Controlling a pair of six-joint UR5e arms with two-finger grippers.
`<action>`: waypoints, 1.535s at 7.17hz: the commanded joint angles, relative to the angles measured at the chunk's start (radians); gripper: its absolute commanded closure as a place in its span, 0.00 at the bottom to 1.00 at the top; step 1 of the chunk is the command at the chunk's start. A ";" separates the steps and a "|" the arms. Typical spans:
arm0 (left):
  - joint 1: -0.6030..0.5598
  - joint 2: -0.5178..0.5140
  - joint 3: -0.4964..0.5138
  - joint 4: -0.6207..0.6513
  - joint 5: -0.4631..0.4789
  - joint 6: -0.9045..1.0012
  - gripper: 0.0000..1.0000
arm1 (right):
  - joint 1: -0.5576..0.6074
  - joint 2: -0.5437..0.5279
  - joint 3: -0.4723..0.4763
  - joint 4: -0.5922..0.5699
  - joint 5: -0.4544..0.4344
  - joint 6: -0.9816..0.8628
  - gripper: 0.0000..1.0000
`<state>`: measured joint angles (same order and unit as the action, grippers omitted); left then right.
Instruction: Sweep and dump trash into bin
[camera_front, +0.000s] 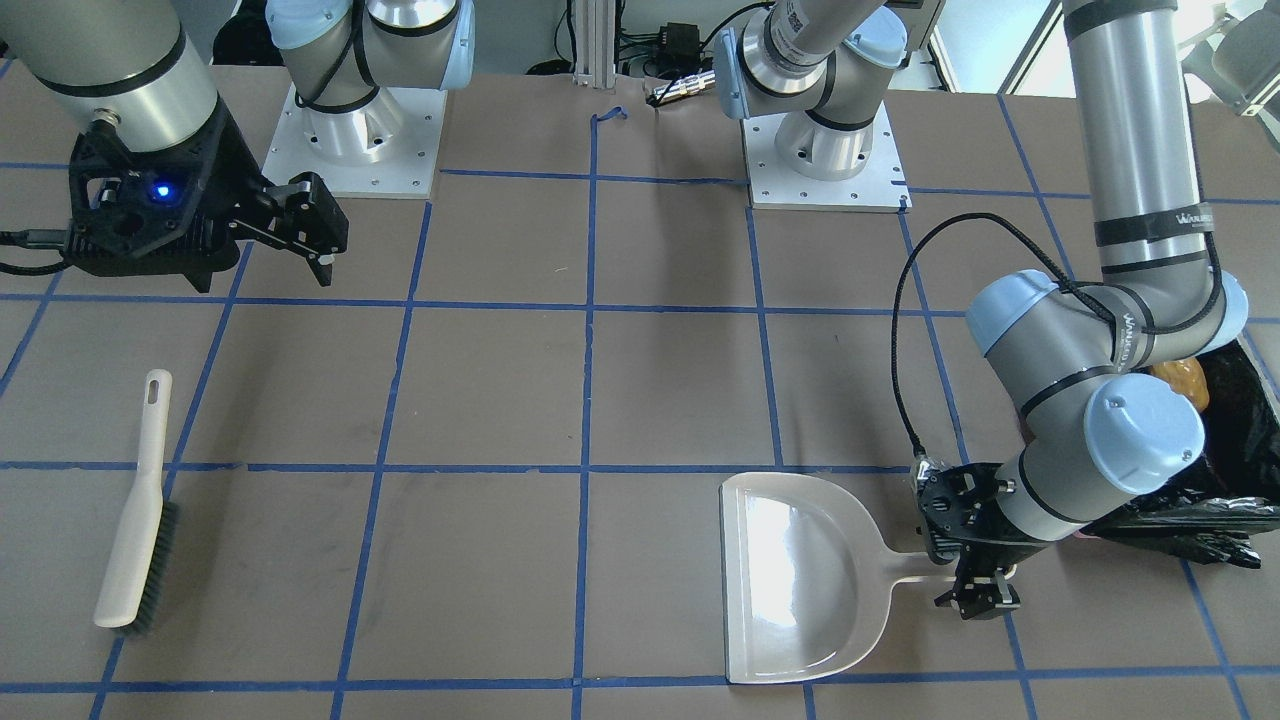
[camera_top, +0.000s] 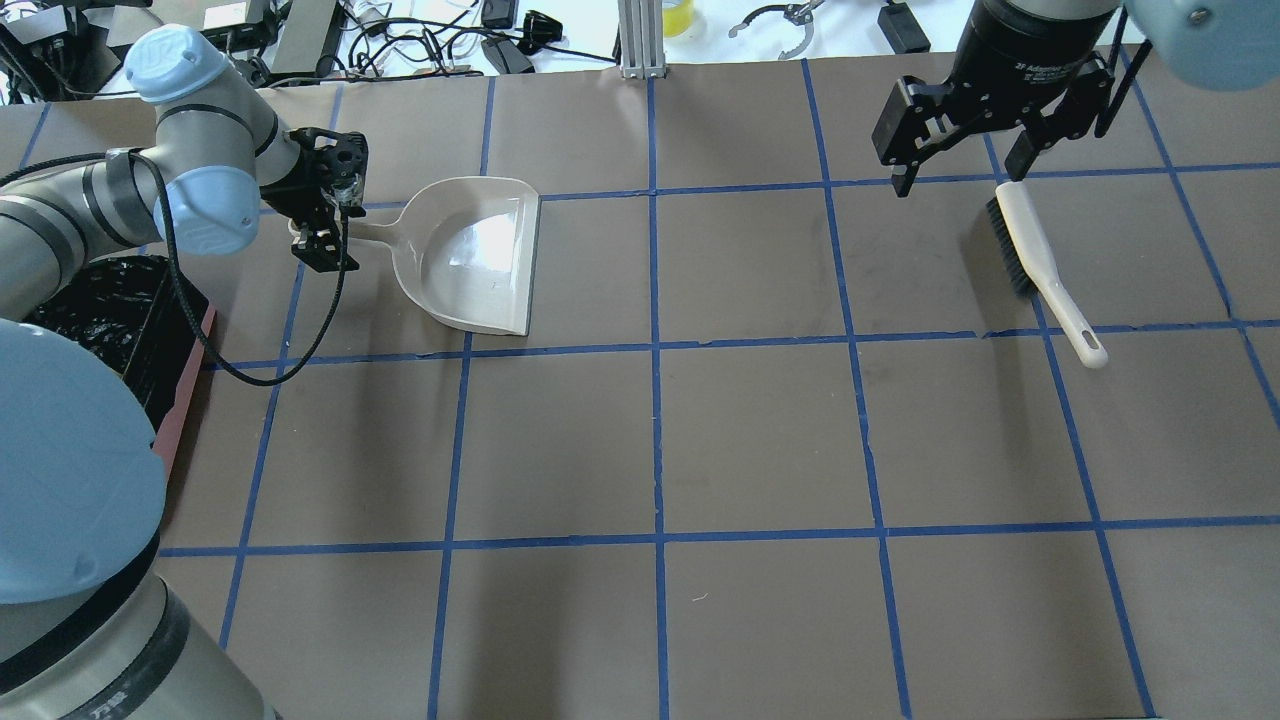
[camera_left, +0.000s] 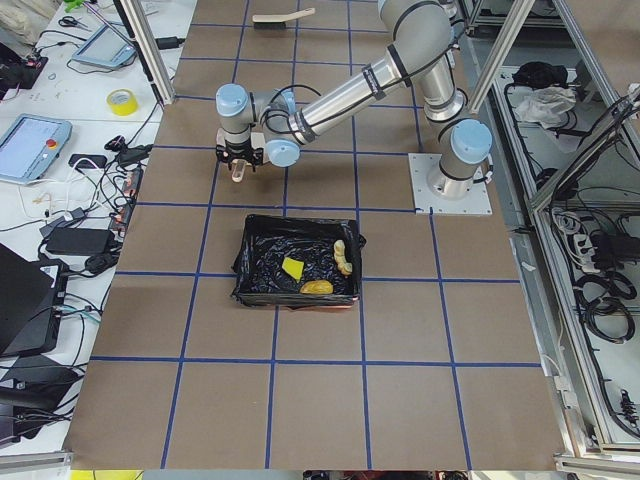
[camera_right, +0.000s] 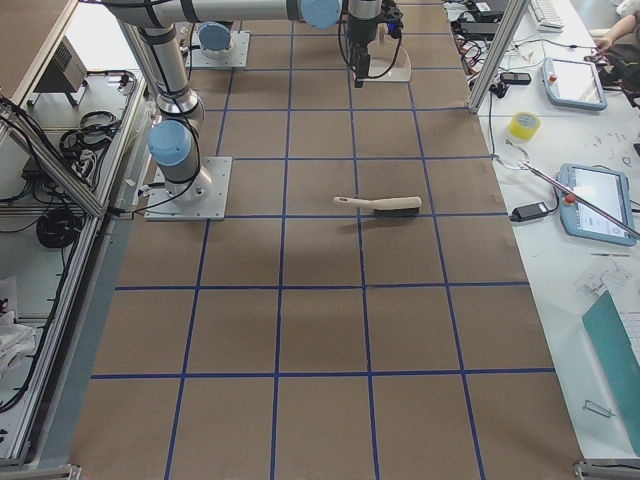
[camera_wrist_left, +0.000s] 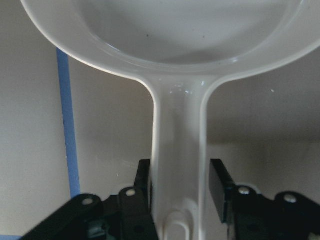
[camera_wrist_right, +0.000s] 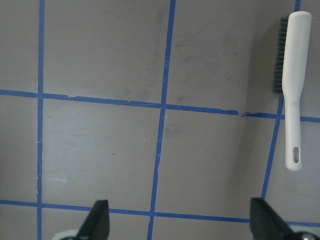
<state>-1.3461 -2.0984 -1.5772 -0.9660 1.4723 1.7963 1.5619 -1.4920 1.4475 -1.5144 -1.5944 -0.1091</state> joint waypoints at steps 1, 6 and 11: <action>-0.033 0.102 0.002 -0.072 0.000 -0.009 0.15 | 0.003 -0.005 0.007 0.002 -0.007 0.002 0.00; -0.047 0.518 -0.013 -0.497 -0.061 -0.243 0.15 | 0.000 -0.002 0.016 -0.006 -0.005 -0.012 0.00; -0.056 0.627 -0.020 -0.655 -0.067 -0.887 0.00 | 0.000 -0.001 0.019 -0.007 0.001 -0.008 0.00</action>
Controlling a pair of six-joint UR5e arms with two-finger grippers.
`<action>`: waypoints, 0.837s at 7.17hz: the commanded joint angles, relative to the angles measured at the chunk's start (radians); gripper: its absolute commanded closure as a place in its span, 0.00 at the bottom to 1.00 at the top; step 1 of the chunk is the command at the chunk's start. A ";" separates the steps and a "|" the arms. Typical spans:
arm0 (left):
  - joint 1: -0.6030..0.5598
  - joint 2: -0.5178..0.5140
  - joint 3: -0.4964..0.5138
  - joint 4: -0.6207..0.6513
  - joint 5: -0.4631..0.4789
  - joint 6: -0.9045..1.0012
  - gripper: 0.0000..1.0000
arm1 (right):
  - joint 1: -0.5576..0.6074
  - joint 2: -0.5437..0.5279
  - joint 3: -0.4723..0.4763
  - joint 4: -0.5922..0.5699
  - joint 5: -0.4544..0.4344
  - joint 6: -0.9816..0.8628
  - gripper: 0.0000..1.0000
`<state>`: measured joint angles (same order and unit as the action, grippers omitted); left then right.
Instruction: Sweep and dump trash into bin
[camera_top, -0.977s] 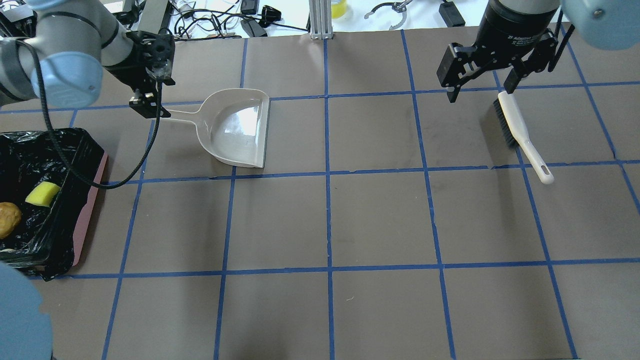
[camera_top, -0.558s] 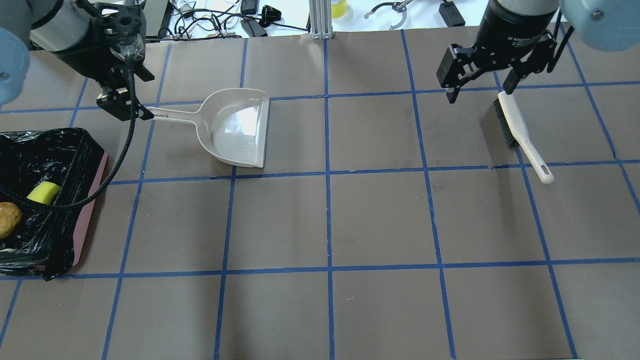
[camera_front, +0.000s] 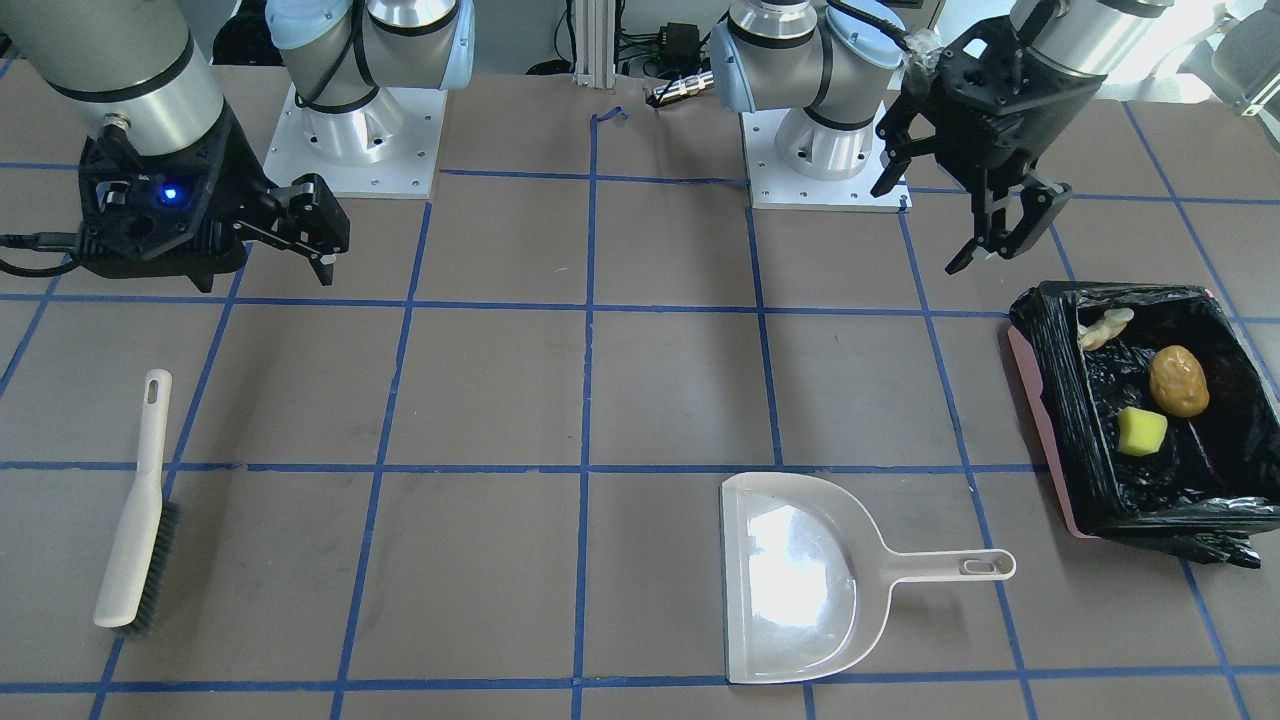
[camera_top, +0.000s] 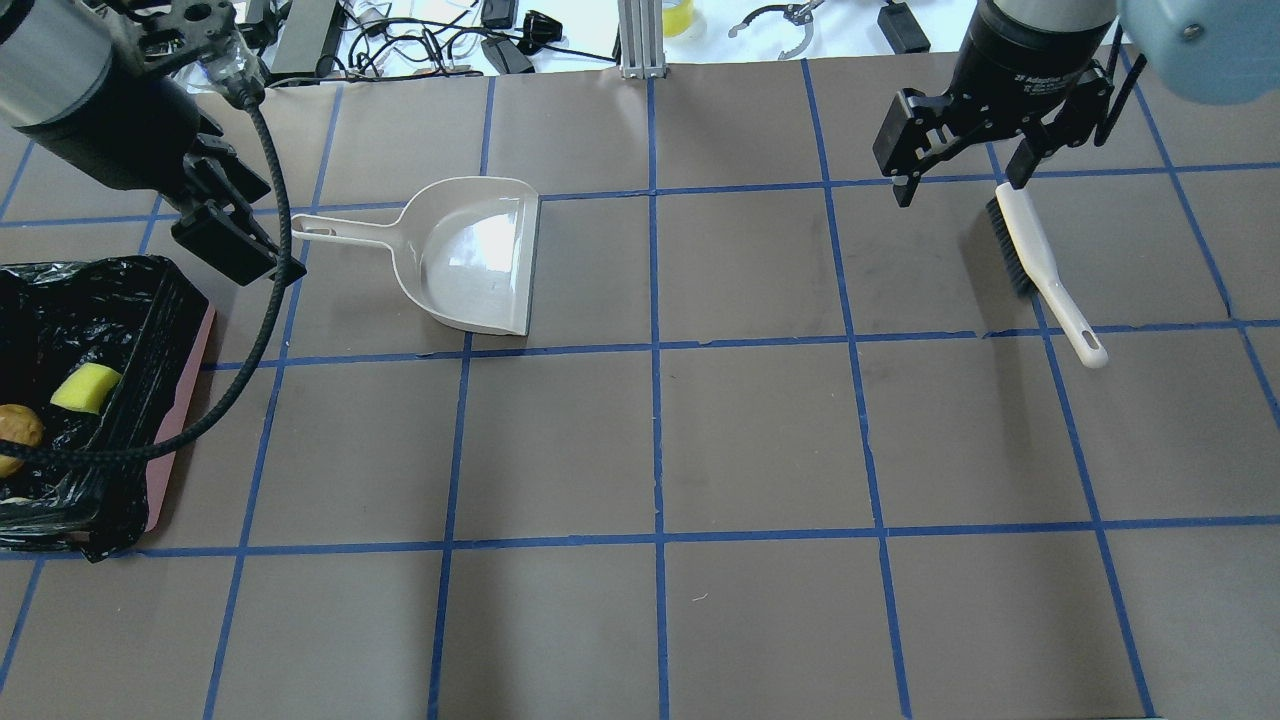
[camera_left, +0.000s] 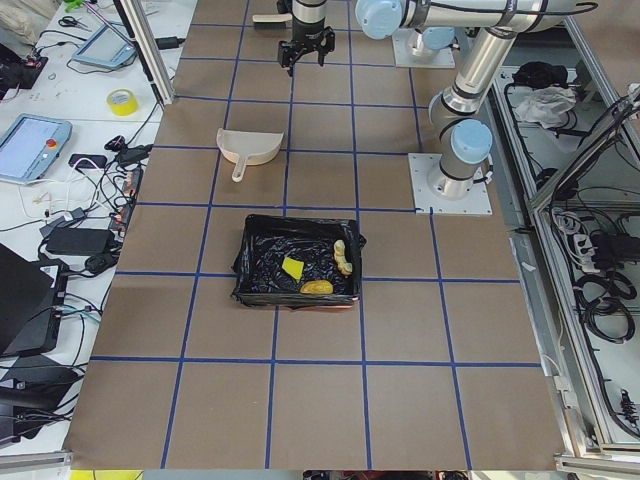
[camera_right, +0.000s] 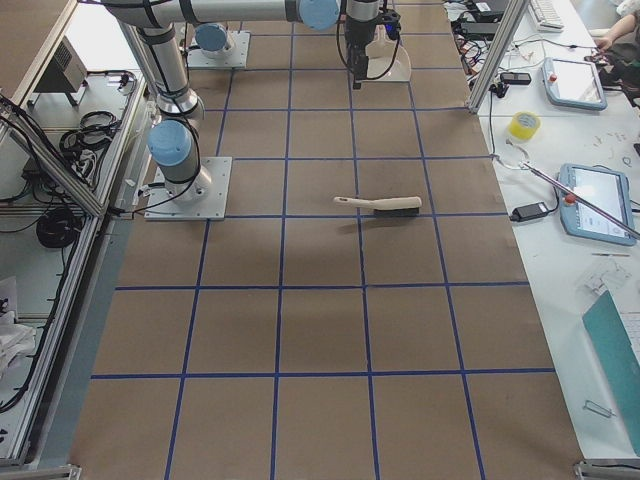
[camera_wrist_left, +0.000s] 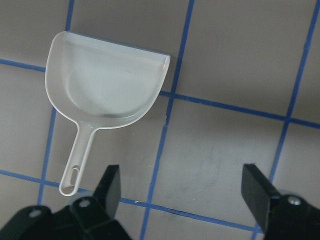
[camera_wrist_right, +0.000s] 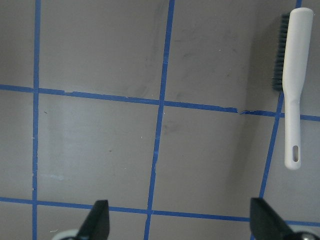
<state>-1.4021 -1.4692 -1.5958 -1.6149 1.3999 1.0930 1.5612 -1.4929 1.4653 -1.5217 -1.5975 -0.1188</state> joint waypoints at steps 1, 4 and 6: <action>0.000 -0.002 0.002 -0.005 0.008 -0.393 0.00 | -0.001 0.000 0.001 0.000 0.007 0.005 0.00; -0.111 -0.008 0.008 0.018 0.135 -0.853 0.00 | 0.000 0.002 0.001 -0.002 0.004 0.005 0.00; -0.217 -0.025 0.004 0.061 0.168 -1.016 0.00 | -0.001 0.003 0.003 -0.002 -0.001 -0.001 0.00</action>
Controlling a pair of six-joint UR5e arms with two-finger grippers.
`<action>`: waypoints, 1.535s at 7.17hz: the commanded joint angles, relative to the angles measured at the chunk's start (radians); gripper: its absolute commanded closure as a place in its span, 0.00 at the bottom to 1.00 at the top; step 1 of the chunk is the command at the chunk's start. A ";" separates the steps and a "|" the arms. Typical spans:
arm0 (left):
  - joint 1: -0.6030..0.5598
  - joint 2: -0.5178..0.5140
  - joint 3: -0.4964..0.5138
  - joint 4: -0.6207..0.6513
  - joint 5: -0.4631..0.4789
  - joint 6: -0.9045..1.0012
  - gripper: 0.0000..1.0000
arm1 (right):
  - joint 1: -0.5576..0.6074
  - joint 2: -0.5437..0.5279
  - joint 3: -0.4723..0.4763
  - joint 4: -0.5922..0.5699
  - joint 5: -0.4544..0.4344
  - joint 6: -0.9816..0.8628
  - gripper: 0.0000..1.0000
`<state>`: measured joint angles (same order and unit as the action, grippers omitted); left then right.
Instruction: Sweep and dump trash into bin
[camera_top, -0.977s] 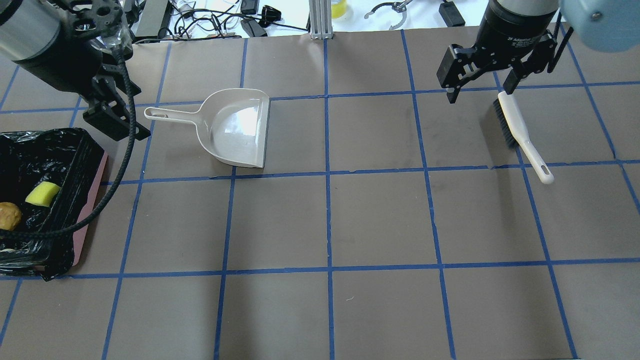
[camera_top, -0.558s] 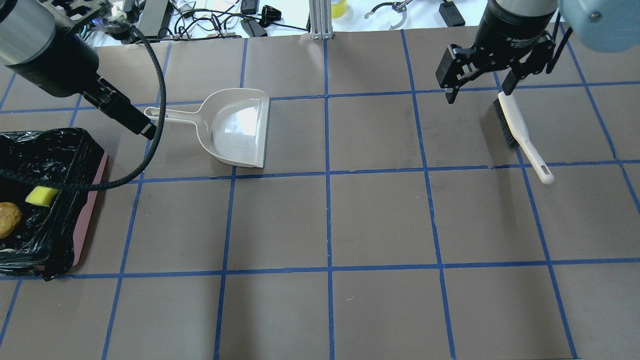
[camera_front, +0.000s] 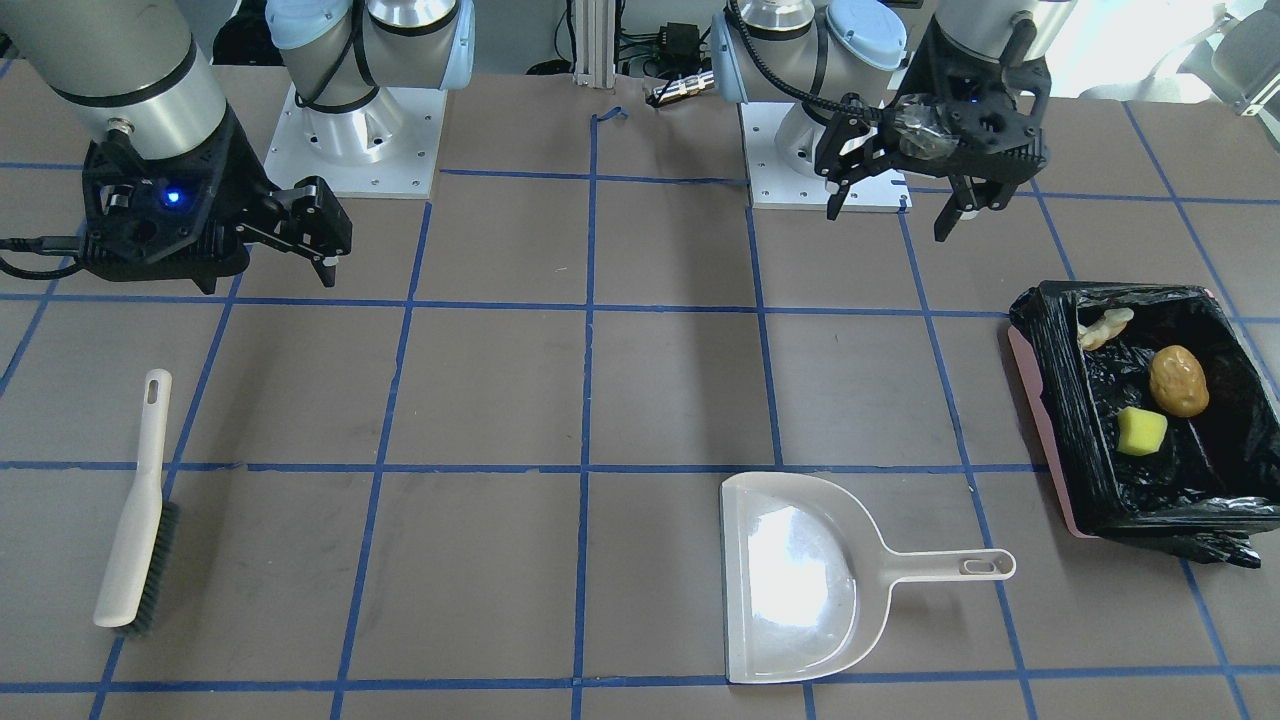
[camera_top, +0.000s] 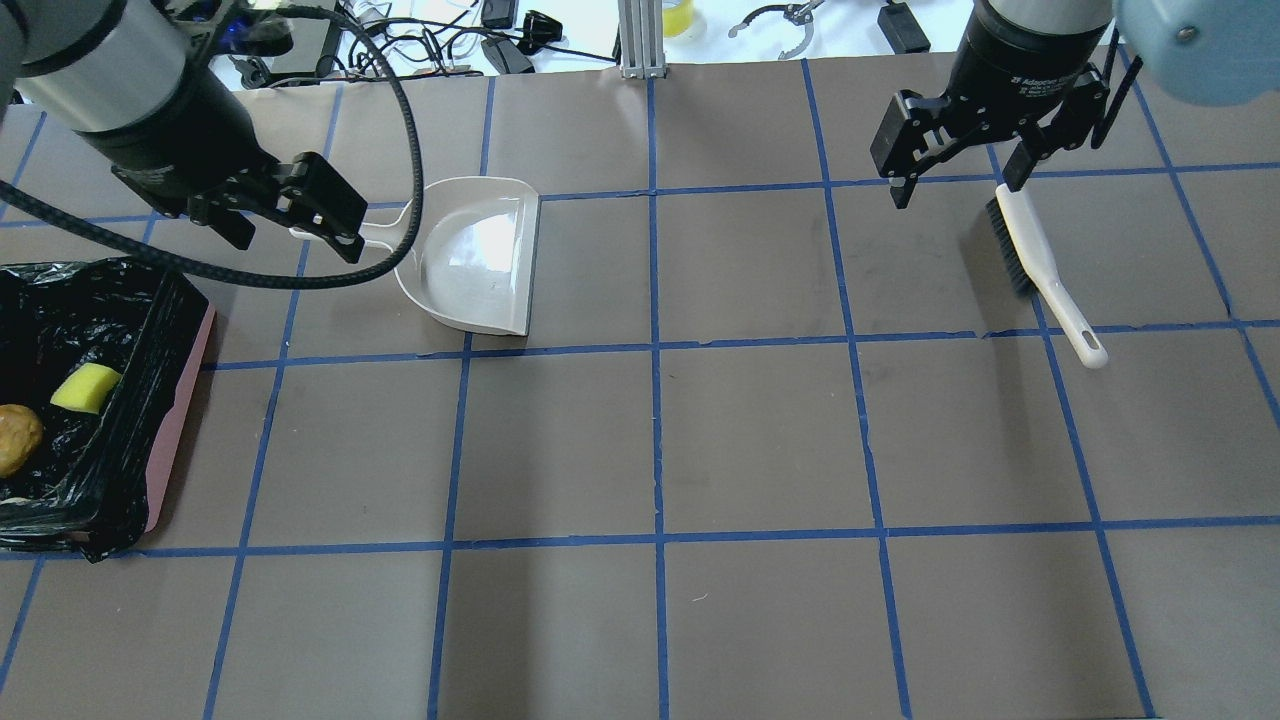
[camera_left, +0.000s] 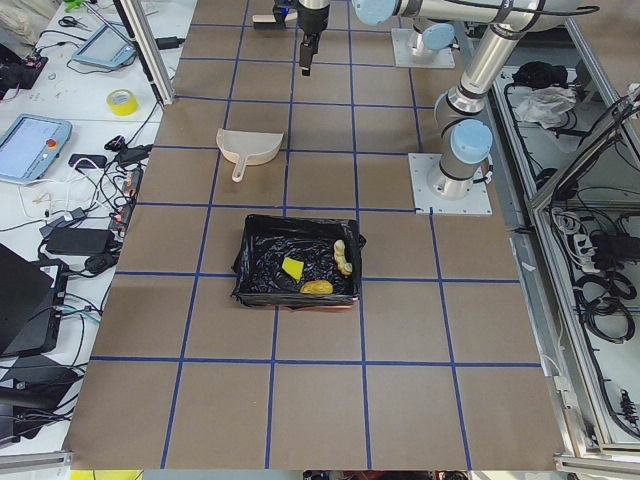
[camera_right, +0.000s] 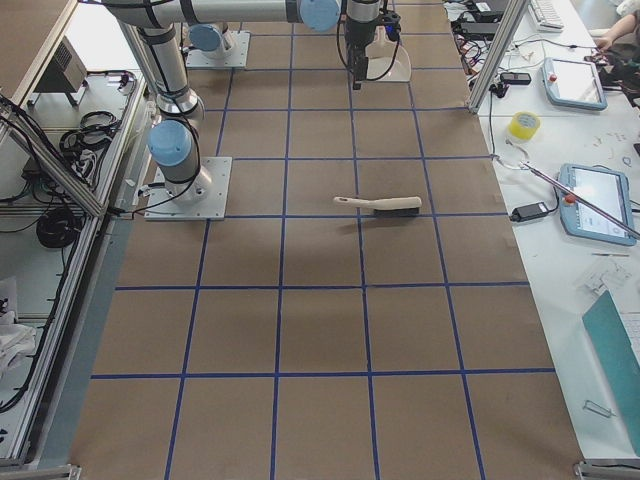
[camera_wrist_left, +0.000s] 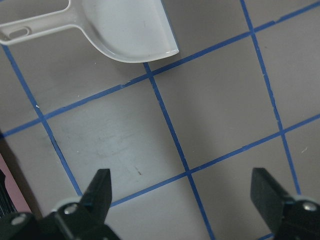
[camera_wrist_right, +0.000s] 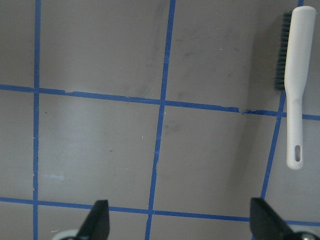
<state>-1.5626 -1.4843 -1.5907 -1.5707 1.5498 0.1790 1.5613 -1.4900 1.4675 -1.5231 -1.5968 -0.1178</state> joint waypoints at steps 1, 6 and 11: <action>-0.060 -0.014 0.006 0.017 0.015 -0.104 0.00 | -0.001 0.001 0.000 0.000 -0.002 -0.002 0.00; -0.011 -0.016 -0.009 0.064 0.068 -0.254 0.00 | -0.001 0.001 0.000 0.000 -0.002 -0.002 0.00; -0.008 -0.017 -0.011 0.071 0.066 -0.254 0.00 | -0.003 0.001 0.000 0.000 -0.002 -0.003 0.00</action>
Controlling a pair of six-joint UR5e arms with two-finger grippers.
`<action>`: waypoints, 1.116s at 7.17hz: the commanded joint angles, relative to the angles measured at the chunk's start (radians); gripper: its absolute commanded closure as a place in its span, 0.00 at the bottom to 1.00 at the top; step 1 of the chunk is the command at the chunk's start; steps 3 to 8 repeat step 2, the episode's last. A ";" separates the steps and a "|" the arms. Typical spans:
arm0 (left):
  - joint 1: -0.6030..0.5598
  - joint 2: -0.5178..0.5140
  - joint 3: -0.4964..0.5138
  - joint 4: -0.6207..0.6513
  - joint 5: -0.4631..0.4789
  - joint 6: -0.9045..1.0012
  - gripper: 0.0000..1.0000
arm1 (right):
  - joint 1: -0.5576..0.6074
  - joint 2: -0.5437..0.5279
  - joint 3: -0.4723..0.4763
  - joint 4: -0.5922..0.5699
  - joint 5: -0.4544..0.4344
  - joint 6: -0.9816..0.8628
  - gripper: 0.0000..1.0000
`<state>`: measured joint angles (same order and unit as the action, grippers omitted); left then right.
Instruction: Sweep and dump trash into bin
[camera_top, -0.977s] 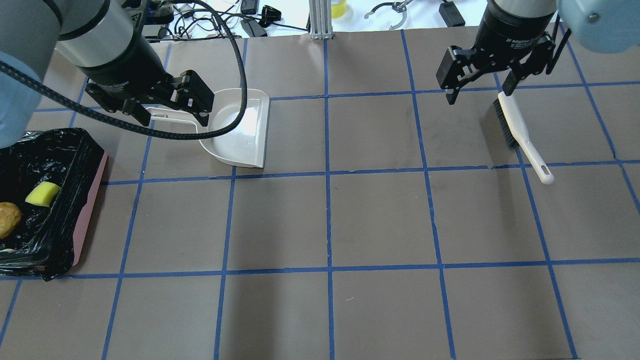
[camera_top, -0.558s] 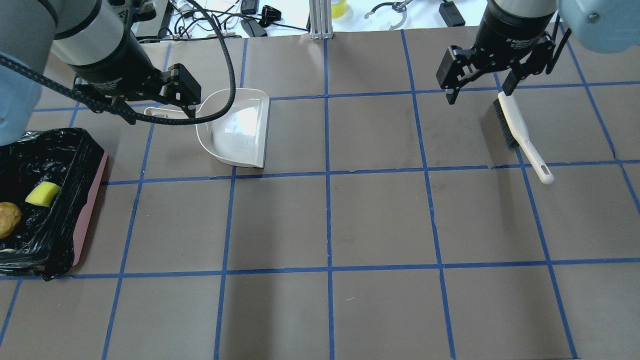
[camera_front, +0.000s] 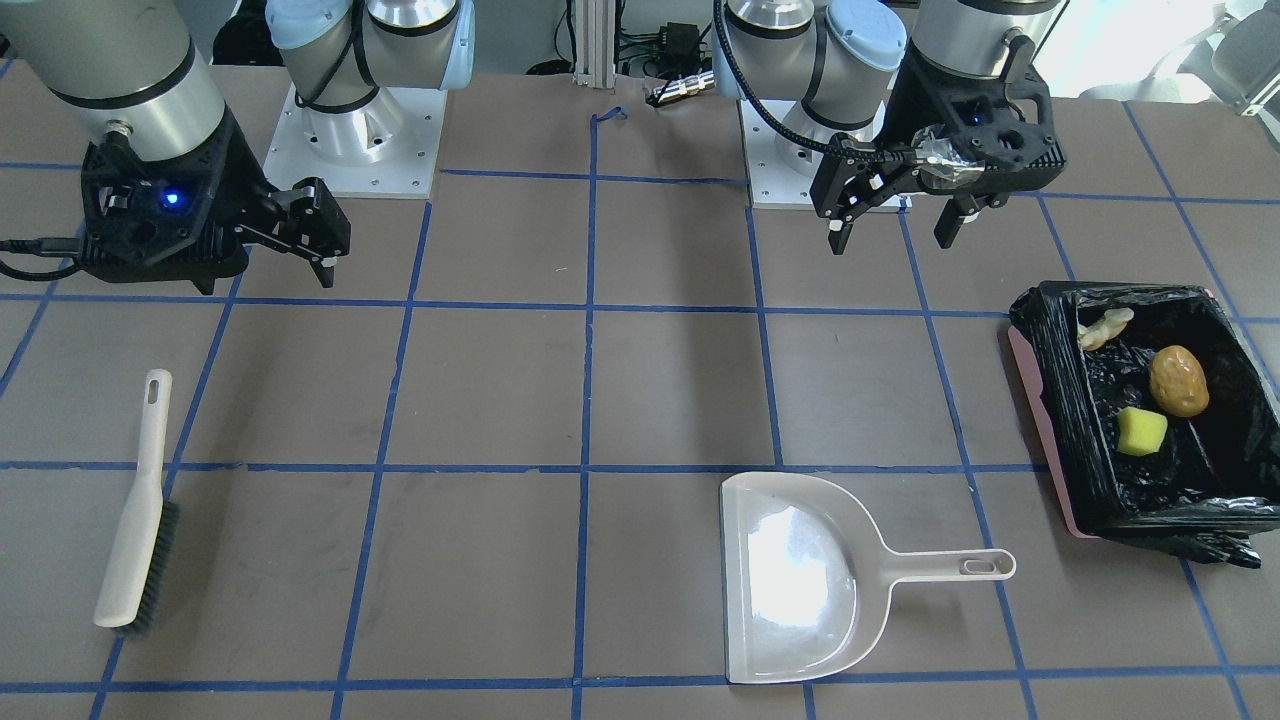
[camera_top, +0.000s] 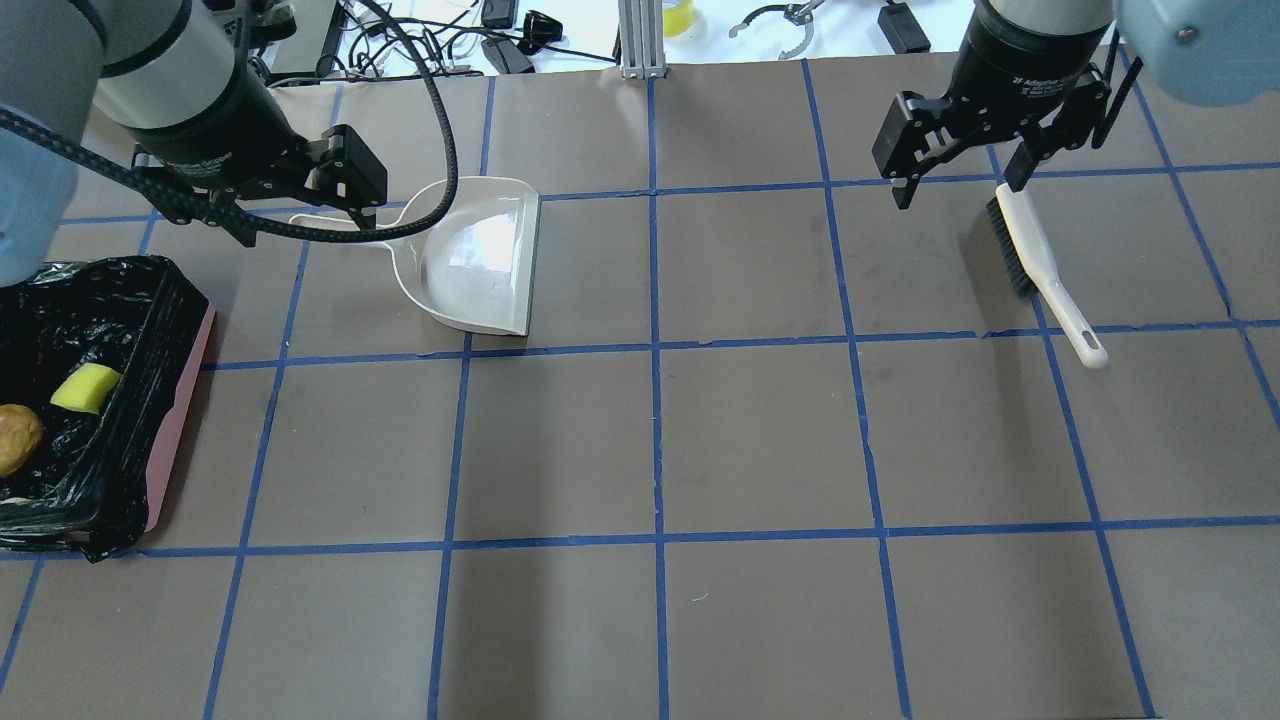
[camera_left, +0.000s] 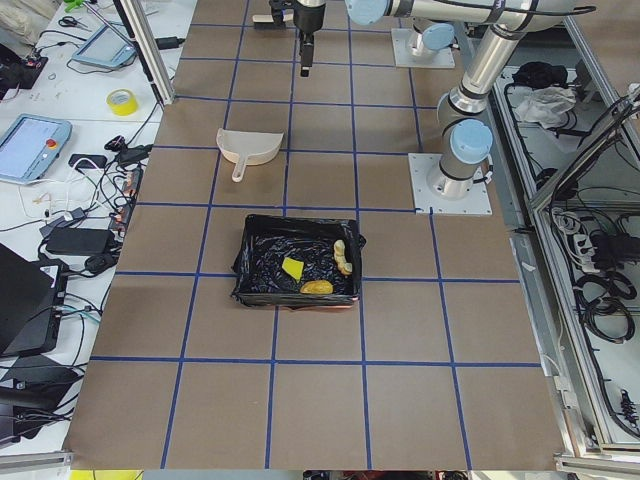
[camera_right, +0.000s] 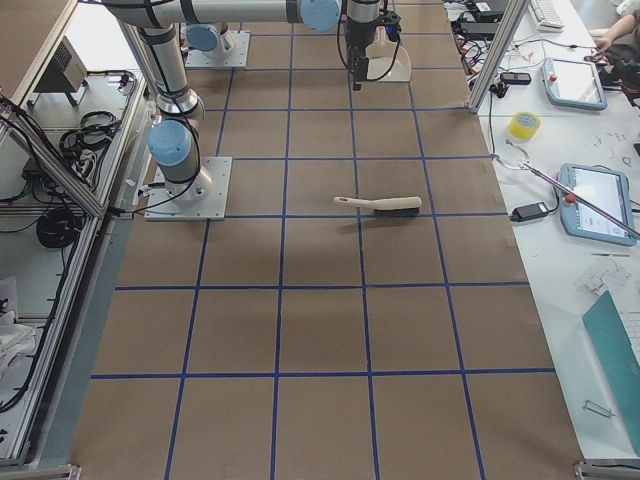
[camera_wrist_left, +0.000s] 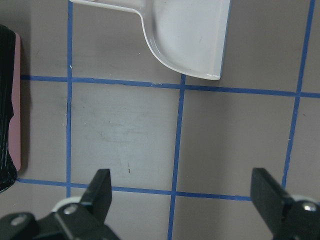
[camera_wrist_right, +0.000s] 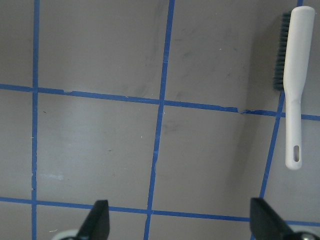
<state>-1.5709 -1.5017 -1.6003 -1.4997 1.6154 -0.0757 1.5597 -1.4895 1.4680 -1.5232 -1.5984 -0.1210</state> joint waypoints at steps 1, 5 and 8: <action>0.000 0.000 -0.003 -0.001 0.000 0.001 0.00 | -0.001 0.000 0.000 0.002 -0.002 0.000 0.00; 0.000 -0.002 -0.003 -0.001 0.000 0.002 0.00 | -0.001 0.000 0.000 0.000 0.000 0.000 0.00; 0.000 -0.002 -0.003 -0.001 0.000 0.002 0.00 | -0.001 0.000 0.000 0.000 0.000 0.000 0.00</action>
